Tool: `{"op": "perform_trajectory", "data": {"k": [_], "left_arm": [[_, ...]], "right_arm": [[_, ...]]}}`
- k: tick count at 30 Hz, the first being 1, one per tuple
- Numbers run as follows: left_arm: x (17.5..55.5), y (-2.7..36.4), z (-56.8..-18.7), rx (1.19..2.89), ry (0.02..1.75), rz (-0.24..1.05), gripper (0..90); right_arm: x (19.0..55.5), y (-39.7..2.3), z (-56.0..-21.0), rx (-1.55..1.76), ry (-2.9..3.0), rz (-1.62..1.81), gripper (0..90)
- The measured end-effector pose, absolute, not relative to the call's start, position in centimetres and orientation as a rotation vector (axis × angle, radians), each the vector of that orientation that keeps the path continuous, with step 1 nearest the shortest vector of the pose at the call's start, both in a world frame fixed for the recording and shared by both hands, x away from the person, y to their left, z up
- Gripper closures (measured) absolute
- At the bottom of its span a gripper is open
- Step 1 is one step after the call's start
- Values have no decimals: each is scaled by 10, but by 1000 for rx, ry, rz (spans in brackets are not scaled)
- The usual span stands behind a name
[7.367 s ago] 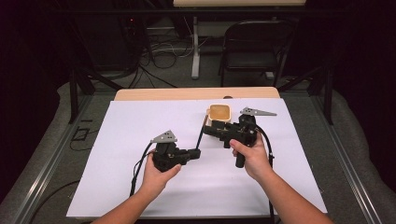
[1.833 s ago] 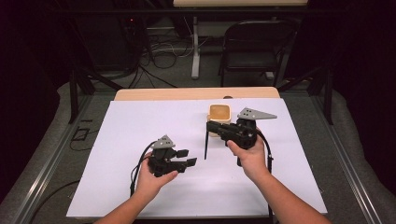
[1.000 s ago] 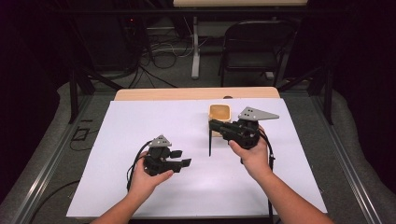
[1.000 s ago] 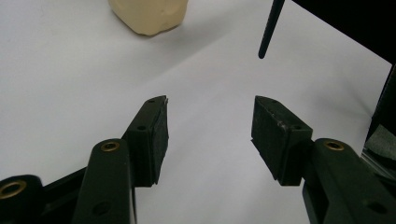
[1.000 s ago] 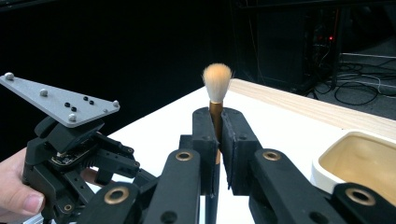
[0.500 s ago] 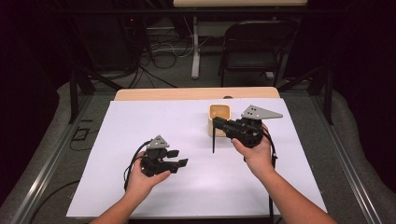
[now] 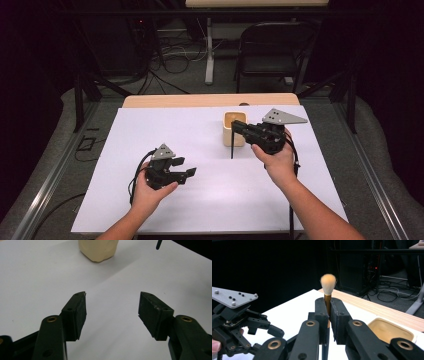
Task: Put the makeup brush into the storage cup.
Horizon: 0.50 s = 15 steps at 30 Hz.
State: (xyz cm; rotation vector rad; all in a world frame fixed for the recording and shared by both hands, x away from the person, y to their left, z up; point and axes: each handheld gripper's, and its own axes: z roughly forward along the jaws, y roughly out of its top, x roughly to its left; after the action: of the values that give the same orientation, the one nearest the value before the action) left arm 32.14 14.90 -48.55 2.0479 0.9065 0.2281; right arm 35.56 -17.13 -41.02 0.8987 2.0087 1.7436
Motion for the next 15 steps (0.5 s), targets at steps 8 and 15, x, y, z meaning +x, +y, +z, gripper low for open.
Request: {"op": "perform_trajectory", "data": {"k": [8, 15], "left_arm": [[320, 153, -485, 2041, 894, 223, 353], [320, 159, -485, 2012, 907, 219, 354]], "right_arm": [[359, -175, -410, 913, 1993, 1736, 845], [362, -178, -410, 913, 1971, 1736, 845]]}}
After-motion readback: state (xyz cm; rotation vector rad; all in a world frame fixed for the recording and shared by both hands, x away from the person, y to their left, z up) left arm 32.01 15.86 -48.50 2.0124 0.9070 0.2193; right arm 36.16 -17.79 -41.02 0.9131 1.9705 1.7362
